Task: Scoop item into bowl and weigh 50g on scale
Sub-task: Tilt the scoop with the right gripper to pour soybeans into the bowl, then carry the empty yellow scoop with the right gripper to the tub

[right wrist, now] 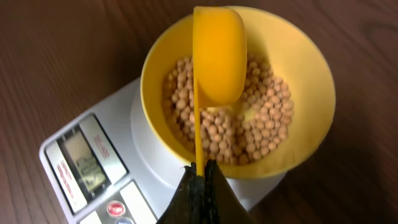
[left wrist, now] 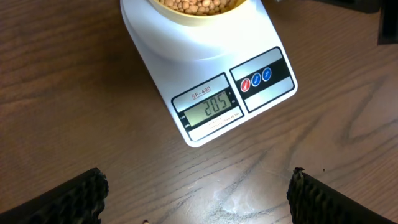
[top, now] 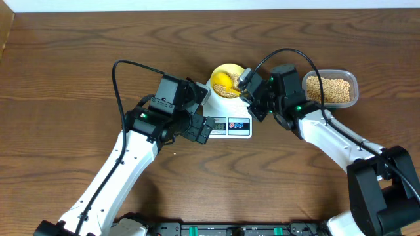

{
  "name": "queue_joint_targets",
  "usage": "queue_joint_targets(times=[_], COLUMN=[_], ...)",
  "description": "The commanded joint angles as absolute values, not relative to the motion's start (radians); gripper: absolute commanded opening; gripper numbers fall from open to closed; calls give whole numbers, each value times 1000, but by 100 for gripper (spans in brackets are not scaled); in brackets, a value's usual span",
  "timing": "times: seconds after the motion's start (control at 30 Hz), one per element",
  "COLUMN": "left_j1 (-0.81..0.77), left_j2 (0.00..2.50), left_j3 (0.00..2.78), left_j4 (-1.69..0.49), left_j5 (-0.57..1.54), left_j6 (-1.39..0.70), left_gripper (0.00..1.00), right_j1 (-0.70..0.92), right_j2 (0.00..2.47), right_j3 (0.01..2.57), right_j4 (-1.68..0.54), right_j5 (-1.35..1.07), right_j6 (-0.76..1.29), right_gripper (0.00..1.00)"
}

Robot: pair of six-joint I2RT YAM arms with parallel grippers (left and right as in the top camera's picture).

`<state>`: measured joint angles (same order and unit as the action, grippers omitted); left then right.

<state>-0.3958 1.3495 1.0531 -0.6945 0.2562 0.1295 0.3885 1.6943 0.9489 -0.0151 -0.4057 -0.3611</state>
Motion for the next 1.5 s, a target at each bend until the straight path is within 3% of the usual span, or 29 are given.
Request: queue_joint_targets(times=[0.0,0.2,0.83,1.37,1.47], left_j1=[-399,-399,-399,-399,-399], left_j2=[1353,1353,1353,1353,1353], left_j3=[1044,1044,1044,1044,1044], left_j4=[-694,-694,-694,-694,-694], left_j5=[253,253,253,253,253], left_j6=[121,121,121,121,121], left_gripper=[95,95,95,95,95], right_j1=[389,369,266,186,166], right_j2=[1702,1702,1684,1548,1548], right_j3=[952,952,952,952,952], right_j4=[24,52,115,101,103], right_j5=[-477,-621,-722,-417,-418], right_j6=[-254,-122,113,116,191], right_gripper=[1,1,1,1,1])
